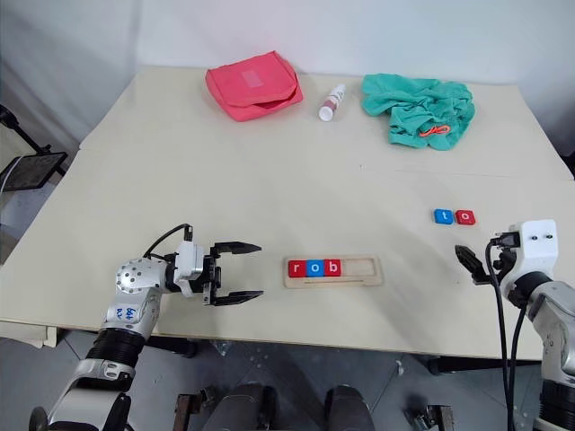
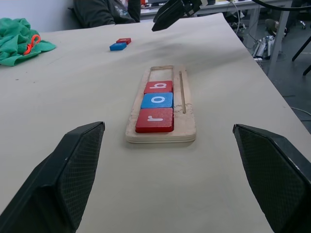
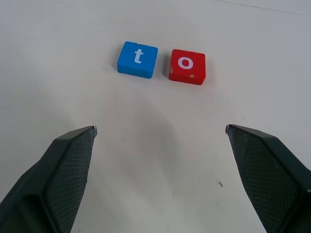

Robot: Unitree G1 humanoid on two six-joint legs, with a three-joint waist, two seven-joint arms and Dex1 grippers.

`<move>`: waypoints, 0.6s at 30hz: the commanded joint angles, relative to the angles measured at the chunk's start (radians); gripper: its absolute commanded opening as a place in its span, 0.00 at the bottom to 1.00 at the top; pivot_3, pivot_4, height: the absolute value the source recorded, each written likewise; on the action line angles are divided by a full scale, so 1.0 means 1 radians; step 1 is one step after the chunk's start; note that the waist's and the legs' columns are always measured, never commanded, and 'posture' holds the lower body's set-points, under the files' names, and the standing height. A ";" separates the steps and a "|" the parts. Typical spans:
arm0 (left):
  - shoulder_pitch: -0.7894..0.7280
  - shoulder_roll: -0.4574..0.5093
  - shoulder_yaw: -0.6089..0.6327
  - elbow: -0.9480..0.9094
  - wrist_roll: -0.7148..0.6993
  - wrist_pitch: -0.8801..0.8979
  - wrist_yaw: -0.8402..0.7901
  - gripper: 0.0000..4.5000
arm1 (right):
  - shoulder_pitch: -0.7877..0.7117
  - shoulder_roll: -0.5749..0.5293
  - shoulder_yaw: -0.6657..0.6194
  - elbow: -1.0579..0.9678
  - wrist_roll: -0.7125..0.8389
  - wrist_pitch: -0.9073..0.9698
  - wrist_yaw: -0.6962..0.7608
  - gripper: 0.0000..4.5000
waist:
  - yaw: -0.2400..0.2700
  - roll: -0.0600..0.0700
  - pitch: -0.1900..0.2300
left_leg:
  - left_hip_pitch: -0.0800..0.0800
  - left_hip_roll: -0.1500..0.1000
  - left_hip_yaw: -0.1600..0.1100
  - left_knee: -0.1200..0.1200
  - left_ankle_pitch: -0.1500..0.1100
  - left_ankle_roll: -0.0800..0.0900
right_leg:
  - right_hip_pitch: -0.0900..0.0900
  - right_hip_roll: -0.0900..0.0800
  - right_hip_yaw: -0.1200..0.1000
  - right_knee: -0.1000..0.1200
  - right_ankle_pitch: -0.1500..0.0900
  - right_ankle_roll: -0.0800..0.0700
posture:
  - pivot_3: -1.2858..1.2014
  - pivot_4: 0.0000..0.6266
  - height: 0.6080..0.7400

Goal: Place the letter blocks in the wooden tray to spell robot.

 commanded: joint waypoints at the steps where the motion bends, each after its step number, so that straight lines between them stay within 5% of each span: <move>1: 0.012 0.002 0.006 -0.032 -0.020 -0.010 0.003 1.00 | -0.036 -0.018 -0.005 0.024 0.004 -0.045 0.003 0.99 | -0.001 0.000 0.000 | 0.000 0.000 0.000 0.000 0.000 0.000 | 0.000 0.000 0.000 0.000 0.000 0.000 | 0.52 0.24 1.00; 18: 0.100 0.023 0.015 -0.150 -0.024 0.022 0.056 1.00 | -0.608 -0.108 0.248 0.921 -0.212 -0.406 0.043 0.99 | -0.009 0.000 0.000 | 0.000 0.000 0.003 -0.001 0.000 0.000 | -0.001 -0.001 0.000 0.000 0.000 0.000 | 0.52 0.24 1.00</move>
